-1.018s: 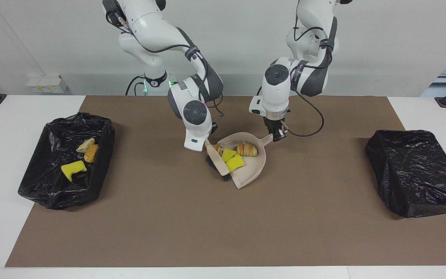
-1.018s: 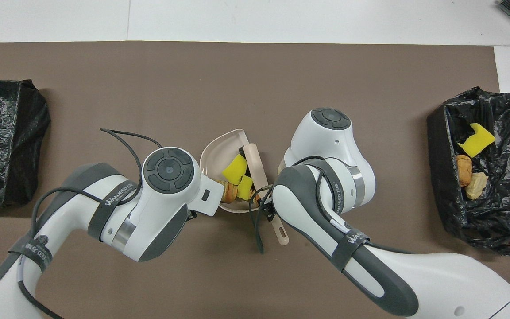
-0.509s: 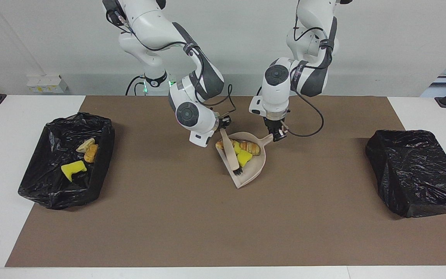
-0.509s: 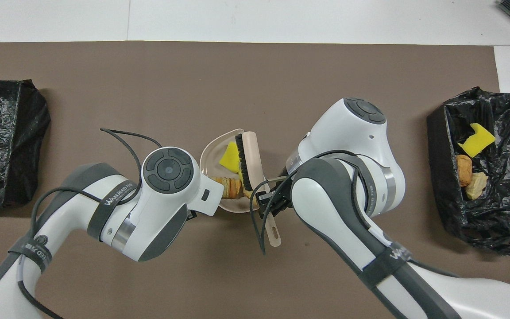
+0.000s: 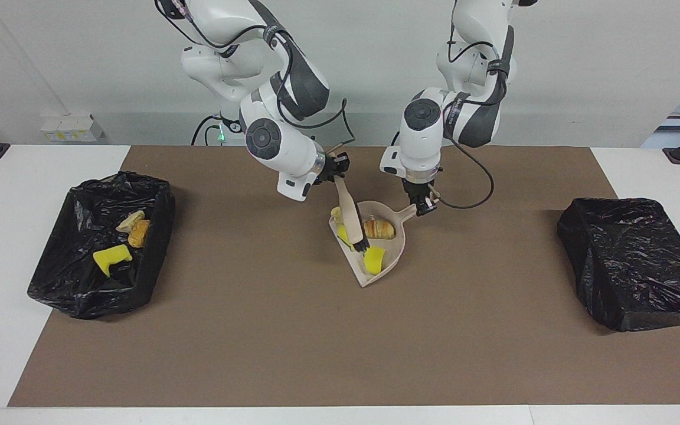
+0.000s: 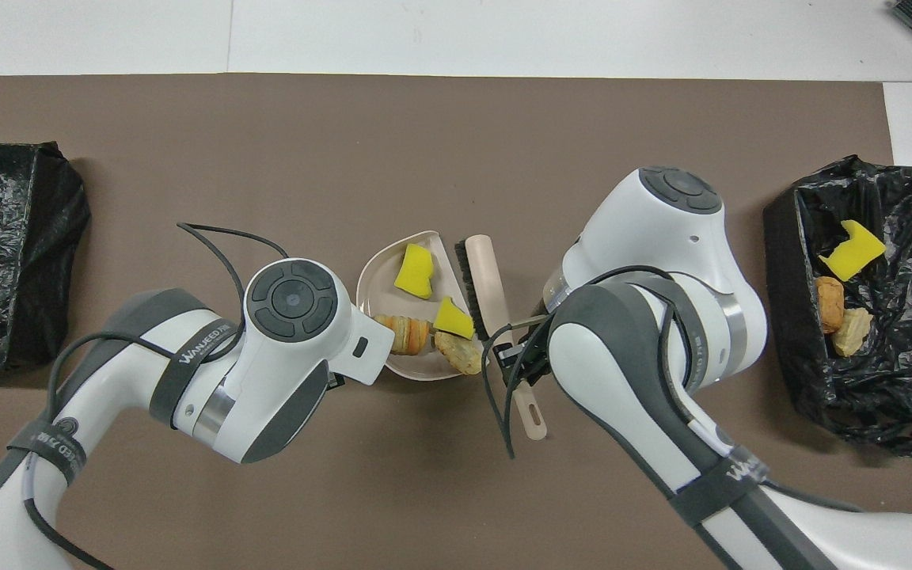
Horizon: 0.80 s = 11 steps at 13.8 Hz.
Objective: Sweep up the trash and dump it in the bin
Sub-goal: 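Carry the loaded dustpan with the left gripper over the nearby black bag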
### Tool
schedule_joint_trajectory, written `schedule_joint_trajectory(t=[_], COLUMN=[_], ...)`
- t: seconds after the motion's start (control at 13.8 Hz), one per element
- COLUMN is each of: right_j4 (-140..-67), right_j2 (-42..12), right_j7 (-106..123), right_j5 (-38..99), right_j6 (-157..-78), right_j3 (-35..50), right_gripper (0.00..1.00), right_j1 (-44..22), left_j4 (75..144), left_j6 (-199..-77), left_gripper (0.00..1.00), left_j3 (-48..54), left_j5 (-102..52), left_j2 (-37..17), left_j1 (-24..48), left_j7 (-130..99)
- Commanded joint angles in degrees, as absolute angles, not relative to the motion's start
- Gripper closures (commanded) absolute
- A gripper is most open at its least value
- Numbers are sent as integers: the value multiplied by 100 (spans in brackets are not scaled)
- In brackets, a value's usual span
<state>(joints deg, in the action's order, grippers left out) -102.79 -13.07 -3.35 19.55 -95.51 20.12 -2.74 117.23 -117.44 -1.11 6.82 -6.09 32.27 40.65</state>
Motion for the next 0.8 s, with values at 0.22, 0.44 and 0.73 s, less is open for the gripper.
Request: schedule_joint_trajectory(t=[0.22, 0.44, 0.73], right_j4=[-10467, -10931, -11879], right_j2=[-1143, -732, 357], right_j7=[-395, -413, -440], right_j5=[712, 554, 554], right_j6=[-9159, -9123, -9044], right_j3=[2048, 2039, 2039], right_gripper=[100, 100, 100], right_j1=[578, 826, 817], left_j4=[11839, 11839, 11567], left_j6=[-12059, -11997, -11953], left_gripper=[100, 100, 100], left_j3=[-88, -88, -97], left_j5=[590, 265, -140], left_j2=[-300, -36, 53], left_j1=[2550, 1997, 952], left_j7=[5964, 6773, 7968])
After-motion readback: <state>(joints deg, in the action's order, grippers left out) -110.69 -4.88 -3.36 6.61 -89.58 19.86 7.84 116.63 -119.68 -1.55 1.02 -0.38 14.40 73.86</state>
